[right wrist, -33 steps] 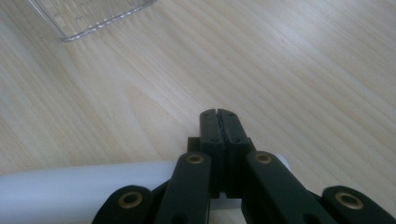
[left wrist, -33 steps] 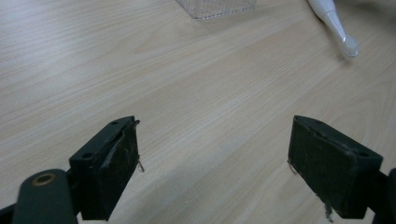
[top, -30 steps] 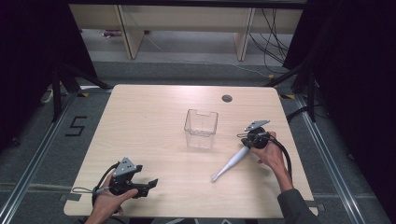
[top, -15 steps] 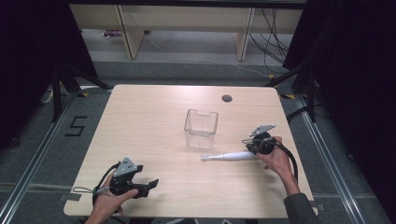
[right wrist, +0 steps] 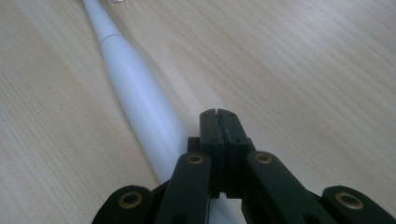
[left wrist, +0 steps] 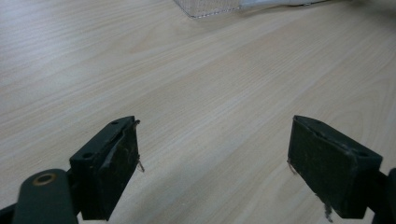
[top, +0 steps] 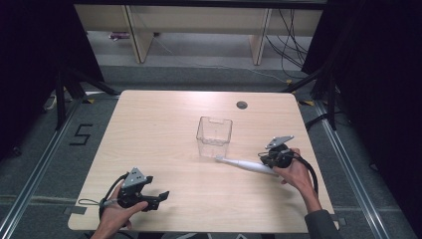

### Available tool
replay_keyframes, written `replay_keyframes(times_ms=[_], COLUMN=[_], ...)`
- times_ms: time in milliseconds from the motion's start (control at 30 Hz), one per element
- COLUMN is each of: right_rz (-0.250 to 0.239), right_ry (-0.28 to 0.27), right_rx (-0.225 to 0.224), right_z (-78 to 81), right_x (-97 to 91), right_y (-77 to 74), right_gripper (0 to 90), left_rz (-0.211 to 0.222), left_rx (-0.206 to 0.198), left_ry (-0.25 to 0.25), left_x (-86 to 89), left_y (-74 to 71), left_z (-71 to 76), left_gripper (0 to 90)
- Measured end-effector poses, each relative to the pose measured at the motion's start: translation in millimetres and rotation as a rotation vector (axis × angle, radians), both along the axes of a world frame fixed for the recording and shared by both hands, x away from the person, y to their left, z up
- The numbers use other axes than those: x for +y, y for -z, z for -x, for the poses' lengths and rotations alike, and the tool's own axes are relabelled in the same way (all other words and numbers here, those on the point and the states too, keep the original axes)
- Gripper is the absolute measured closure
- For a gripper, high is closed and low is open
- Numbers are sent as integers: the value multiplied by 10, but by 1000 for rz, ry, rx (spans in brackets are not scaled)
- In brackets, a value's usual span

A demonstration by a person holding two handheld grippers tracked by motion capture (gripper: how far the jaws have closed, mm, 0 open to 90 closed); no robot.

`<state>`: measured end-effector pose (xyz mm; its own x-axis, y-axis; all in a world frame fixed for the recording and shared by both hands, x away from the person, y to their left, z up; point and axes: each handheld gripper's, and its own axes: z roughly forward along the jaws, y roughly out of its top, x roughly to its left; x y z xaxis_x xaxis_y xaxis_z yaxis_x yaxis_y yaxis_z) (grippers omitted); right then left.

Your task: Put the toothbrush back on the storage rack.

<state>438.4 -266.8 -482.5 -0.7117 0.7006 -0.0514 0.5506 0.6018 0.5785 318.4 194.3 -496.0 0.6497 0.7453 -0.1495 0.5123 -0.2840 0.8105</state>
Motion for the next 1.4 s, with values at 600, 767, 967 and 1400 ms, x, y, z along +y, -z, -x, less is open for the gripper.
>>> replay_keyframes(times_ms=[600, 767, 967, 1400], right_rz=[118, 169, 230, 320], right_ry=[-176, -235, -304, -342], right_rx=[66, 88, 130, 185], right_z=[22, -4, -55, -172], right_x=[130, 220, 385, 593], right_y=[-238, -255, -216, -190], right_gripper=[638, 586, 565, 579], left_rz=[-7, -29, -12, -3], left_rx=[5, 4, 7, 5], left_ry=[8, 25, 13, 13], left_x=[-1, 11, -4, -13], left_y=[13, 7, 5, 6], left_z=[-6, -7, 1, 5], left_gripper=[156, 156, 156, 156])
